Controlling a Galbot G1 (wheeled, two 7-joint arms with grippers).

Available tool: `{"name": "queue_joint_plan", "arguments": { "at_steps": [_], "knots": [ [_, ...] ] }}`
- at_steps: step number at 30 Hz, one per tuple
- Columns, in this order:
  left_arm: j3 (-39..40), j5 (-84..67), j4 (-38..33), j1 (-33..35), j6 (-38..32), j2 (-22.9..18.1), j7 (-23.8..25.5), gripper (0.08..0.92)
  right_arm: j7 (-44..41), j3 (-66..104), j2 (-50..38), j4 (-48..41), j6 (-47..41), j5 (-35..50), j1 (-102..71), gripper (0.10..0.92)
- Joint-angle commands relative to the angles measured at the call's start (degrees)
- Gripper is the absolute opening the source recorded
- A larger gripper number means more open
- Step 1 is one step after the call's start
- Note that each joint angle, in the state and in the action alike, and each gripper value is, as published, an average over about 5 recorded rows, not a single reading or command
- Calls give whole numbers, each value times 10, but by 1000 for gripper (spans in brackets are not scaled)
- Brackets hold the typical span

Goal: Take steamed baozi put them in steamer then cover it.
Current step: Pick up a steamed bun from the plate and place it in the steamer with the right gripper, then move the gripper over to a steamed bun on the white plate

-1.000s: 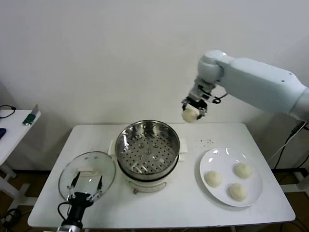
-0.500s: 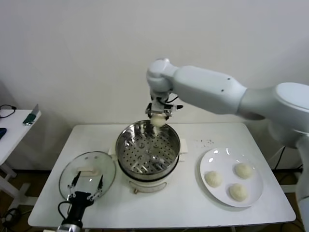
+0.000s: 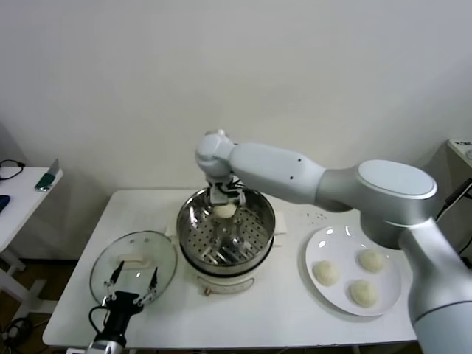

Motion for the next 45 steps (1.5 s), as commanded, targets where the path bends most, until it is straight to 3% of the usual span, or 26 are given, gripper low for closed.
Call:
{"name": "queue_joint_plan", "arguments": {
  "at_steps": [1,6,12,17,20,25,29,32,39,45],
  "knots": [
    [-1,1,2,0,1,1,0,823,3,6,19,-24,8,-33,-30,726],
    [0,4,6,0,0,0,-1,823,3,8,13,-23,6,-23,-32,807],
    [4,8,7,1,-1,-2,-2,823,-8,23,-10,10,10,-2,-1,822],
    [6,11,2,3,2,-3,-3,823,-19,23,-72,79,9,58,67,823],
    [8,14,1,3,2,-4,-3,823,-26,13,-125,103,-9,135,118,823],
    [8,15,-4,6,5,-2,-4,823,19,-81,-242,143,-132,365,222,823],
    [5,14,-9,7,6,3,-4,823,109,-177,-341,219,-321,505,281,823],
    [3,11,-9,7,7,5,-5,823,139,-228,-406,289,-461,561,300,823],
    [2,7,-12,9,5,6,-4,823,143,-223,-532,364,-609,572,231,823],
    [0,10,-18,17,8,4,-6,823,117,-146,-580,352,-614,513,81,823]
  ]
}}
